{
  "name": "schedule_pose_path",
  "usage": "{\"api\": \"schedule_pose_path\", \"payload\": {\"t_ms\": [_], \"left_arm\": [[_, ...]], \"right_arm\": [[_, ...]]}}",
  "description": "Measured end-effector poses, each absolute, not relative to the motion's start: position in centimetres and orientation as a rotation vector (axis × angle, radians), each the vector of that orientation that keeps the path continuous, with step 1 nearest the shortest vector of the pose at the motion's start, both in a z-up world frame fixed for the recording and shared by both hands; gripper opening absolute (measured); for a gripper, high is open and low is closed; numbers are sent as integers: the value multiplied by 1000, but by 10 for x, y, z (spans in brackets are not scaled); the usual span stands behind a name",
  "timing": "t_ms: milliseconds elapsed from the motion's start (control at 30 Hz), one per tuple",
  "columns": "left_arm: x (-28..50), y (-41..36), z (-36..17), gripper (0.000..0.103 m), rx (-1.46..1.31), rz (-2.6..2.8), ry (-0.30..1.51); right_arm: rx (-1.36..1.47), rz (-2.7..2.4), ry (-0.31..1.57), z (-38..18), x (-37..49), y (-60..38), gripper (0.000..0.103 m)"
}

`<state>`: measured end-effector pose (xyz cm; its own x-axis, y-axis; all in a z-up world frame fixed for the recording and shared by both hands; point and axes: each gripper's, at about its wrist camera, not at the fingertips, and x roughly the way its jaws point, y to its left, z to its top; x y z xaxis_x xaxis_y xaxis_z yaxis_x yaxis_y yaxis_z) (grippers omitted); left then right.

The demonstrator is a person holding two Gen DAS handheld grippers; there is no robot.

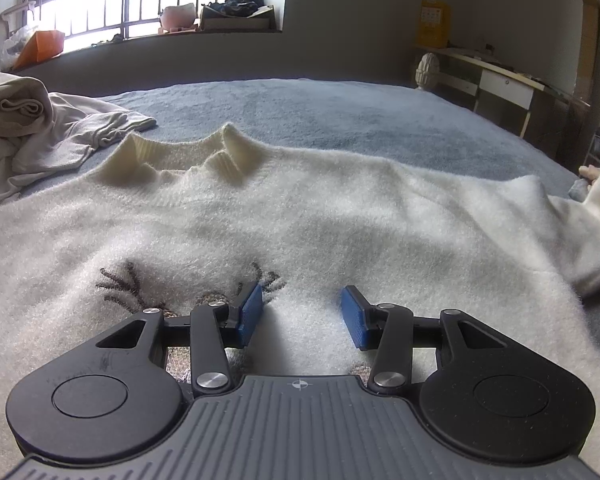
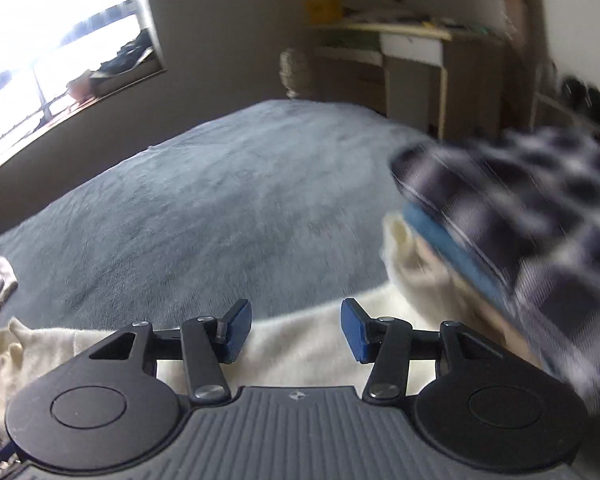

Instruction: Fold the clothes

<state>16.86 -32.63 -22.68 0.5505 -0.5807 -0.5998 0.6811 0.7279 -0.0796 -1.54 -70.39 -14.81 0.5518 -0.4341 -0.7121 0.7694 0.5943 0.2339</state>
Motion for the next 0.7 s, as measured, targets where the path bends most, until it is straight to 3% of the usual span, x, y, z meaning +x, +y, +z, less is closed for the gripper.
{"api": "schedule_pose_path", "payload": {"t_ms": [200, 533, 600, 633, 667, 700], "left_arm": [[169, -324, -228, 45, 161, -756, 642], [165, -323, -231, 45, 158, -758, 618], [165, -323, -231, 45, 155, -759, 616], [165, -322, -231, 45, 153, -760, 615], [165, -322, -231, 45, 151, -760, 613], [165, -322, -232, 45, 148, -763, 613]], "right_arm": [[807, -939, 596, -194, -66, -718, 54], [863, -1112, 496, -231, -64, -751, 55], [842, -1091, 488, -233, -61, -750, 38], [825, -1083, 492, -232, -60, -749, 18], [793, -1074, 497, -228, -59, -745, 10], [758, -1049, 488, -219, -58, -739, 10]]}}
